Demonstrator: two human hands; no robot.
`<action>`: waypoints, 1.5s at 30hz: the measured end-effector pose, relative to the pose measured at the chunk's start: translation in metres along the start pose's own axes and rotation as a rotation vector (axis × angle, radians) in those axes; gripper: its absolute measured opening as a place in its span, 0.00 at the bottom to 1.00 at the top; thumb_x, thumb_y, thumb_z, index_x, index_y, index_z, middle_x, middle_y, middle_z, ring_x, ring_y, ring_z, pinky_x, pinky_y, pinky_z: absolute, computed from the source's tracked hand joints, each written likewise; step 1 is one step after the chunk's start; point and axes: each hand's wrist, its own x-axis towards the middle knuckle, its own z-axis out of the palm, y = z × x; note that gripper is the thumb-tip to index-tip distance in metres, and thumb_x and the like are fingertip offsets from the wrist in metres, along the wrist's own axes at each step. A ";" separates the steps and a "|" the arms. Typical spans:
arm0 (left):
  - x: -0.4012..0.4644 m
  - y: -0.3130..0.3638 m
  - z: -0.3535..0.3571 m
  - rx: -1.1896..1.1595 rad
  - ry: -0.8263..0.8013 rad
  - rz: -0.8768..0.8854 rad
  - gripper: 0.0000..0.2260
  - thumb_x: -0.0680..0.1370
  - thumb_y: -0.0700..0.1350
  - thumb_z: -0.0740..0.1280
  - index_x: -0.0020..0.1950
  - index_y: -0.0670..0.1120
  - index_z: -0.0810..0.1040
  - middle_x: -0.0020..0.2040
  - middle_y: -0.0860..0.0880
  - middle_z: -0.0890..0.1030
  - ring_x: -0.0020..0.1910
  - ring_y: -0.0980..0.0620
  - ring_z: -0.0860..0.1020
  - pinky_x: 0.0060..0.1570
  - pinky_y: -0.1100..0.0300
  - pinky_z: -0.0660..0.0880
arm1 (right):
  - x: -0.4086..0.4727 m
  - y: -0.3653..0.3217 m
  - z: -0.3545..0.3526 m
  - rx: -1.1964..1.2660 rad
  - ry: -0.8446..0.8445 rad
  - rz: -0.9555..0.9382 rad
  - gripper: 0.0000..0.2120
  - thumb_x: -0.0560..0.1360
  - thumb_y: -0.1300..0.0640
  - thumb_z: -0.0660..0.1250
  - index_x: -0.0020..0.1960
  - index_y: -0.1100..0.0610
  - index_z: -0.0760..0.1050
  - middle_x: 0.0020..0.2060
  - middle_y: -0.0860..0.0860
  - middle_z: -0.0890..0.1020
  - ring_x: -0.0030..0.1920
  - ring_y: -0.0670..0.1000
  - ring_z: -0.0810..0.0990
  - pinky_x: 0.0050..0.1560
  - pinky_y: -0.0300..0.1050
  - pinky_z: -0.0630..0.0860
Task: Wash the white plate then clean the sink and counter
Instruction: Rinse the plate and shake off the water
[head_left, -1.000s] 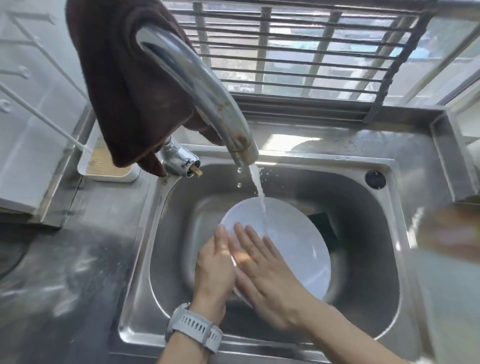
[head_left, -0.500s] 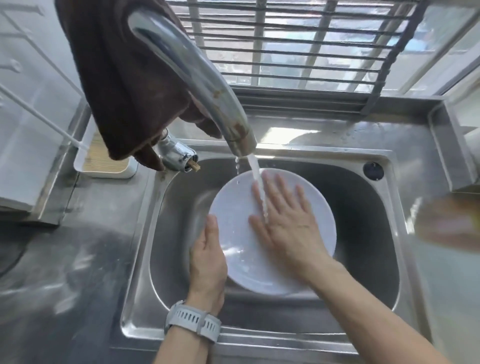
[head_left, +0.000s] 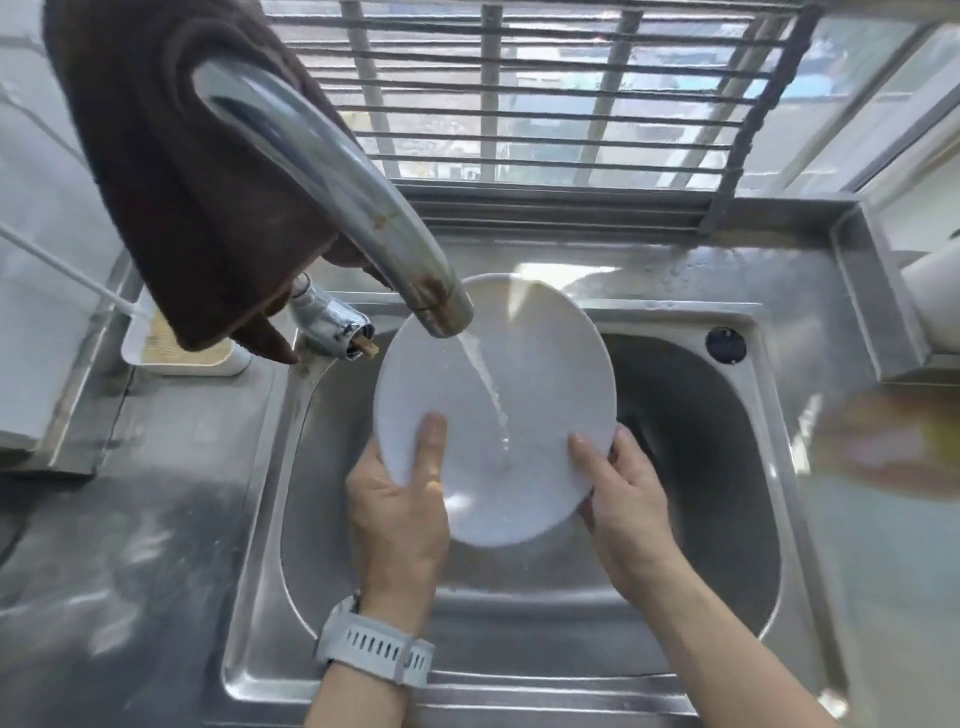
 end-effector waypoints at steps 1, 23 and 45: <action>-0.004 0.003 -0.009 0.097 -0.009 0.054 0.07 0.79 0.55 0.70 0.56 0.56 0.81 0.47 0.60 0.86 0.46 0.63 0.84 0.47 0.59 0.80 | 0.000 0.004 0.008 0.058 0.011 0.056 0.13 0.80 0.56 0.67 0.63 0.54 0.75 0.54 0.53 0.85 0.55 0.56 0.84 0.49 0.50 0.83; 0.000 -0.027 0.026 -0.163 -0.225 -0.426 0.08 0.82 0.43 0.66 0.60 0.53 0.79 0.51 0.47 0.87 0.47 0.46 0.86 0.40 0.53 0.81 | -0.055 -0.085 -0.026 -0.798 0.063 -0.454 0.06 0.81 0.57 0.63 0.52 0.46 0.74 0.35 0.44 0.81 0.36 0.46 0.79 0.35 0.32 0.72; 0.032 0.007 -0.082 0.517 -0.184 -0.163 0.08 0.79 0.43 0.67 0.48 0.55 0.84 0.43 0.56 0.87 0.48 0.50 0.84 0.53 0.49 0.81 | 0.017 -0.021 -0.009 -0.568 -0.090 -0.021 0.05 0.74 0.59 0.70 0.46 0.51 0.84 0.42 0.50 0.87 0.46 0.54 0.85 0.49 0.59 0.82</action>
